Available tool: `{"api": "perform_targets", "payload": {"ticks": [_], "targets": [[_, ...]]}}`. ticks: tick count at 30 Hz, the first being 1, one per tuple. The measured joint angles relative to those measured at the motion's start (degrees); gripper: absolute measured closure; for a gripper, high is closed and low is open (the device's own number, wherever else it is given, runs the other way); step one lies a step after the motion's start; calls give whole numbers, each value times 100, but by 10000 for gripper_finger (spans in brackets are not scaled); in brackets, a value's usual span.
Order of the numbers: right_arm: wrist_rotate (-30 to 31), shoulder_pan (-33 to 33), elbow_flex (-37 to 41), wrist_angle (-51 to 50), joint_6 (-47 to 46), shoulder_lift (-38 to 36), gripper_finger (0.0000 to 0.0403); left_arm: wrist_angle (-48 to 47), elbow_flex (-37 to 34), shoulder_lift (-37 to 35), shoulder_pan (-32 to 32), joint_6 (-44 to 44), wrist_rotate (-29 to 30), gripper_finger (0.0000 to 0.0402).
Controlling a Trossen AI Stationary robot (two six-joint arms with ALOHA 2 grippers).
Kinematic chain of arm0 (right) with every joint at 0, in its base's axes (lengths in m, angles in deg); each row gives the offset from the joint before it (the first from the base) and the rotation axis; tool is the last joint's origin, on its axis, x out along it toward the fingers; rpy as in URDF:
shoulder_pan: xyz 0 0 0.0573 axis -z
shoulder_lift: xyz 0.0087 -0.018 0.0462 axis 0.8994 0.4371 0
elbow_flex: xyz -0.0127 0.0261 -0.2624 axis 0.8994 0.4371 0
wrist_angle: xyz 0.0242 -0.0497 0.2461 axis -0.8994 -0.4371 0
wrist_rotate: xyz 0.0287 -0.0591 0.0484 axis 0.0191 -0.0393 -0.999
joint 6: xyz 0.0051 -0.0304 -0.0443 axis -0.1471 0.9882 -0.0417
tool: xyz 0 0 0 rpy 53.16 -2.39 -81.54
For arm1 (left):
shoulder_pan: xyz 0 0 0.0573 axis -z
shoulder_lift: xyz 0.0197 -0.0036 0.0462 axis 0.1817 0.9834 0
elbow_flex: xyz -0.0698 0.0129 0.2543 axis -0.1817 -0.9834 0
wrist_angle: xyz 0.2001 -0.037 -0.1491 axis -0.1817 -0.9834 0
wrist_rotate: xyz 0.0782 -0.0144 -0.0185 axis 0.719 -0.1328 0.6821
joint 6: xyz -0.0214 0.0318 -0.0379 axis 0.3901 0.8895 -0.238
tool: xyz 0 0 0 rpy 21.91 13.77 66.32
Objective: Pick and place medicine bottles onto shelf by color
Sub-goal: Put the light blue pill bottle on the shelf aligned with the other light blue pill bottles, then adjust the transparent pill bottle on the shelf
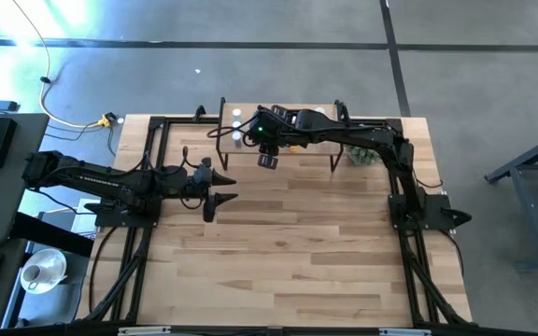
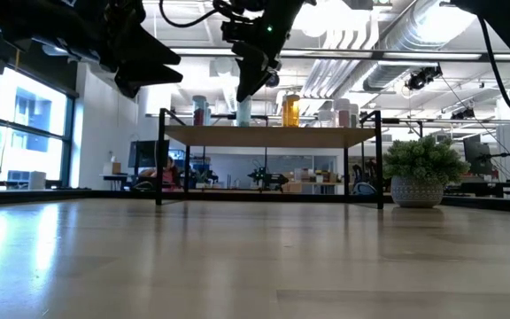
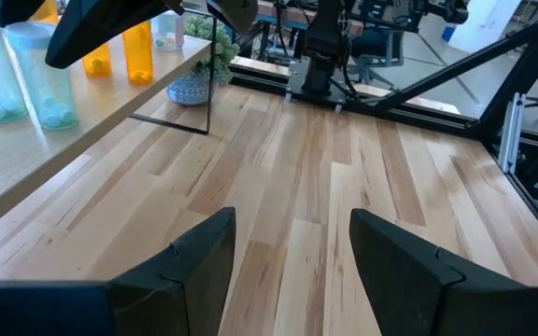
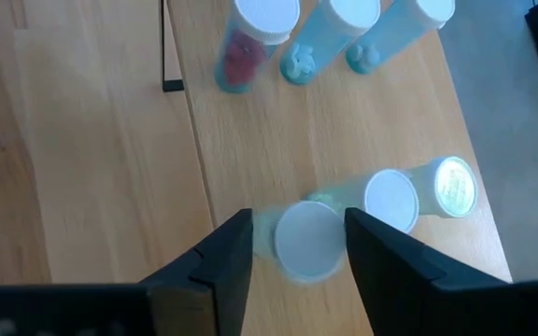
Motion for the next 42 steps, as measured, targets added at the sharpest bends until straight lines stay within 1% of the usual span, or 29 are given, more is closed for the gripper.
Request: {"api": "perform_targets", "payload": {"ticks": [9, 18, 24, 32, 34, 37, 40, 42], "targets": [[-1, -10, -38, -61, -1, -21, 240, -25, 0, 1, 0, 0, 2, 202], [-25, -13, -48, -178, -151, -254, 240, -24, -2, 2, 0, 0, 4, 202], [-34, -14, -48, -218, -285, -565, 240, -23, -2, 1, 0, 0, 7, 202], [-10, -14, -50, -266, -719, -1254, 240, -23, -2, 2, 0, 0, 0, 202], [140, 0, -50, -307, -890, -1431, 240, -23, -2, 2, 0, -12, 0, 202], [580, 26, -50, -519, -1103, -1682, 240, -25, -2, 2, 0, -17, -2, 202], [955, 113, -50, -886, -1420, -1857, 240, -25, -2, 2, 0, -17, -3, 202], [1089, 215, -50, -1213, -1706, -1951, 240, -28, -2, 2, 0, -17, -2, 202]]}}
